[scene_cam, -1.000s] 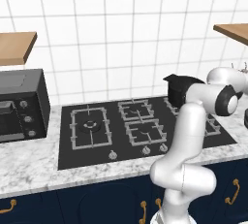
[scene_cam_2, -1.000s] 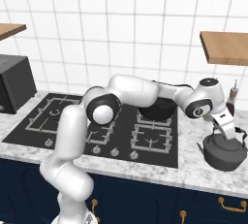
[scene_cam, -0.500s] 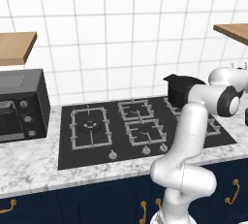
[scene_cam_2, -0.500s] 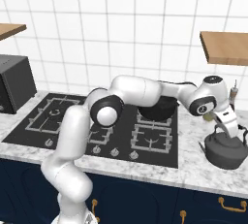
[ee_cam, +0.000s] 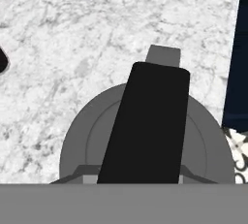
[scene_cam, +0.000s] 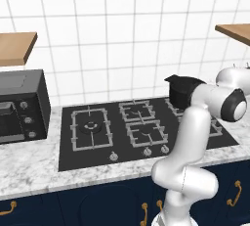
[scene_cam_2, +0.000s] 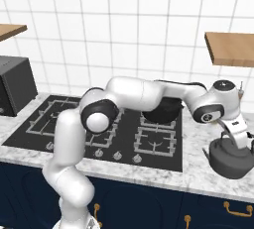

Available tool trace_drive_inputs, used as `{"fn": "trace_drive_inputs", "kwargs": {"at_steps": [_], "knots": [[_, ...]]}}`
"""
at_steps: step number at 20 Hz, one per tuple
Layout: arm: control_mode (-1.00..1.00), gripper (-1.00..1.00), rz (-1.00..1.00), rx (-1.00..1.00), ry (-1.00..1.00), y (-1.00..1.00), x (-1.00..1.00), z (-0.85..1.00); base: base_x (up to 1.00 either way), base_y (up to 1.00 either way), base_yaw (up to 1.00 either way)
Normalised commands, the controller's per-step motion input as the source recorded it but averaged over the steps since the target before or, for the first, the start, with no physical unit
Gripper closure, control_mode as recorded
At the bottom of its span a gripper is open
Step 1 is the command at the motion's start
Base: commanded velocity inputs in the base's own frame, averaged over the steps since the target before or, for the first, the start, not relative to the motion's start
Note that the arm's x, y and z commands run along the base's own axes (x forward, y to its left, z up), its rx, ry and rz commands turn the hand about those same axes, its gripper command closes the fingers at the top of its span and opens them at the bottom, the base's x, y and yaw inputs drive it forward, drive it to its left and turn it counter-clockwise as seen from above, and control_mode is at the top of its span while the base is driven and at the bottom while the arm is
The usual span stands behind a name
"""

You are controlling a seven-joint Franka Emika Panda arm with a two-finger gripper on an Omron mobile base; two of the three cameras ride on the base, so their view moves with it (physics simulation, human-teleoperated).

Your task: Pick the kettle from the counter and place it on a stove burner. Then turn the burner on.

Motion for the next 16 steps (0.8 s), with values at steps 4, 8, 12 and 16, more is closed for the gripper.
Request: {"fn": "trace_drive_inputs", "kwargs": {"at_steps": [4, 8, 12, 16], "knots": [[-1.00, 1.00, 0.00, -0.05, -0.14, 0.61, -0.56, 0.46, 0.00, 0.00, 0.00], [-1.00, 1.00, 0.00, -0.09, -0.05, 0.87, -0.27, 0.48, 0.00, 0.00, 0.00], [-1.00, 1.00, 0.00, -0.10, 0.00, 0.92, -0.18, 0.48, 0.00, 0.00, 0.00], [-1.00, 1.00, 0.00, -0.09, 0.00, 0.94, -0.16, 0.45, 0.00, 0.00, 0.00]]}}
